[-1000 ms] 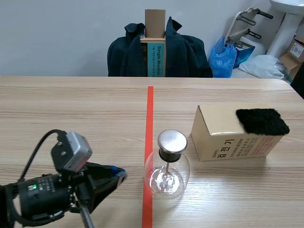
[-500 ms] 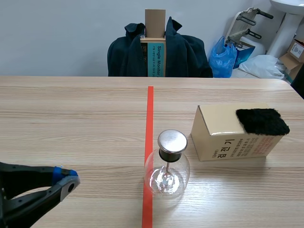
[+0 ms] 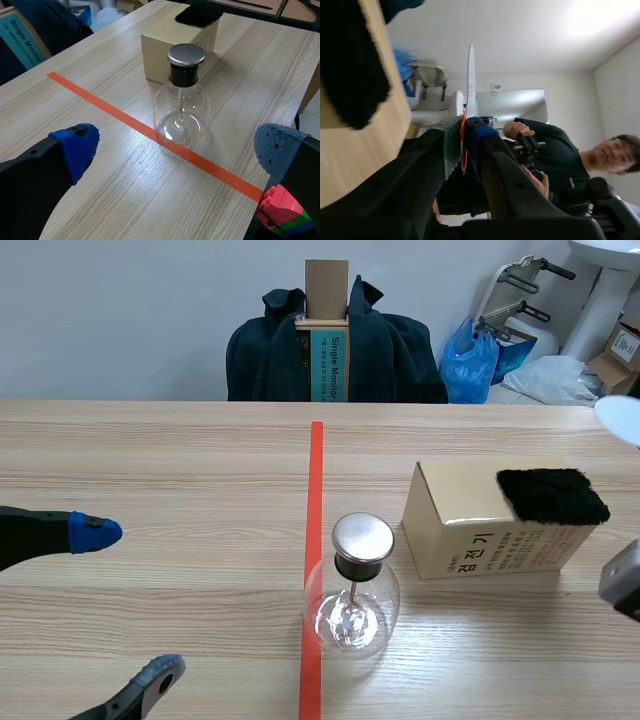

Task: Do the electroscope experiment.
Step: 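Rub the plate on the fur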

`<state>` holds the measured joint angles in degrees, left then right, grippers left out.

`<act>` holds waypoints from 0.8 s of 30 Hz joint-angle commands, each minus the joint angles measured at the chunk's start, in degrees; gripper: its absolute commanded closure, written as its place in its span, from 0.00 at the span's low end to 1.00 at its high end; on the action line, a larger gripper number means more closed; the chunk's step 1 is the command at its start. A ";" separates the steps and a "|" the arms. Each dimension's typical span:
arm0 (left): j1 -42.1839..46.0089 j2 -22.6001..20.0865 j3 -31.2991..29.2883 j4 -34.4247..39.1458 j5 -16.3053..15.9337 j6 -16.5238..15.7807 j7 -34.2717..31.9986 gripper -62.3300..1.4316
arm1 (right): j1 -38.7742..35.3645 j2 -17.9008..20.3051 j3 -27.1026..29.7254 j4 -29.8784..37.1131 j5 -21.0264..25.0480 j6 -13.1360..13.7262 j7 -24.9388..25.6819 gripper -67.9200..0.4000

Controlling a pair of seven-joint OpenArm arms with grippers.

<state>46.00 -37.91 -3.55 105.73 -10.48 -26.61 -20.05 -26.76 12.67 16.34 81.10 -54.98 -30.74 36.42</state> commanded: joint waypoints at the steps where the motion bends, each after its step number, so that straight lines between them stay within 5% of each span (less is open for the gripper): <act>1: -0.31 0.61 0.04 0.24 -0.61 0.13 -0.96 0.00 | 1.49 0.48 0.04 -0.63 0.09 -0.68 0.57 0.98; 24: -0.31 0.59 0.04 0.20 -0.59 0.13 -0.92 0.00 | 7.91 -0.02 -2.84 -16.00 -8.98 -0.68 4.44 0.98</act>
<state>45.87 -37.91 -3.55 105.73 -10.48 -26.61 -20.03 -19.22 11.90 13.74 64.79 -64.14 -30.87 40.88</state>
